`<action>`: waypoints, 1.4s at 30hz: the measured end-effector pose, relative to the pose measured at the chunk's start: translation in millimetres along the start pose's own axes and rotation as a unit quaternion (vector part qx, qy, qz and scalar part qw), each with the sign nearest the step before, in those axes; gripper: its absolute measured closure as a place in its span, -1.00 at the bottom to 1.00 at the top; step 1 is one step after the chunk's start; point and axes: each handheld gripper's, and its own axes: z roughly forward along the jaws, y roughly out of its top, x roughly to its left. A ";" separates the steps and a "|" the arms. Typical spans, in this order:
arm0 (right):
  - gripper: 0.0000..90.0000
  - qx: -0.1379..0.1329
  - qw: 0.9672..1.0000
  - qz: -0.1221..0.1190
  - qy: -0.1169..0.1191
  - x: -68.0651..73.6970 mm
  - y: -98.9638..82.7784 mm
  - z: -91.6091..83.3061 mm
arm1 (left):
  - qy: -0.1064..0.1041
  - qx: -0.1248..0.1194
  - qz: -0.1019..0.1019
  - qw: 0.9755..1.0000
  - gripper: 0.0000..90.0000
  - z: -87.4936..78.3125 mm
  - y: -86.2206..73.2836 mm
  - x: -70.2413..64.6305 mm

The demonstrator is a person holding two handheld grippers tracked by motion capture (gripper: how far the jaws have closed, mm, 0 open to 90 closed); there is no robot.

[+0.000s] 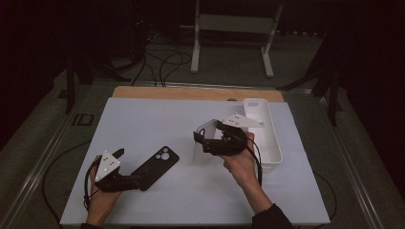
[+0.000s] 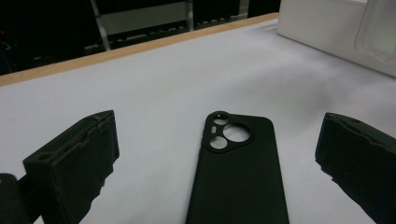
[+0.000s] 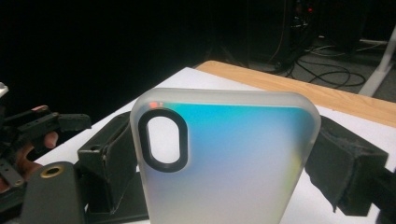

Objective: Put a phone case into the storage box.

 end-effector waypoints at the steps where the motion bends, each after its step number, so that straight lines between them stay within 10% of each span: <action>1: -0.63 0.000 1.000 0.000 -0.002 -0.6 0.6 -0.3 | 0.001 -0.001 -0.001 1.000 -1.00 -0.2 0.0 0.0; 42: -0.63 -0.027 0.994 -0.009 -0.110 -66.3 48.1 -6.6 | 0.019 0.005 -0.026 0.999 -1.00 0.4 -5.7 2.3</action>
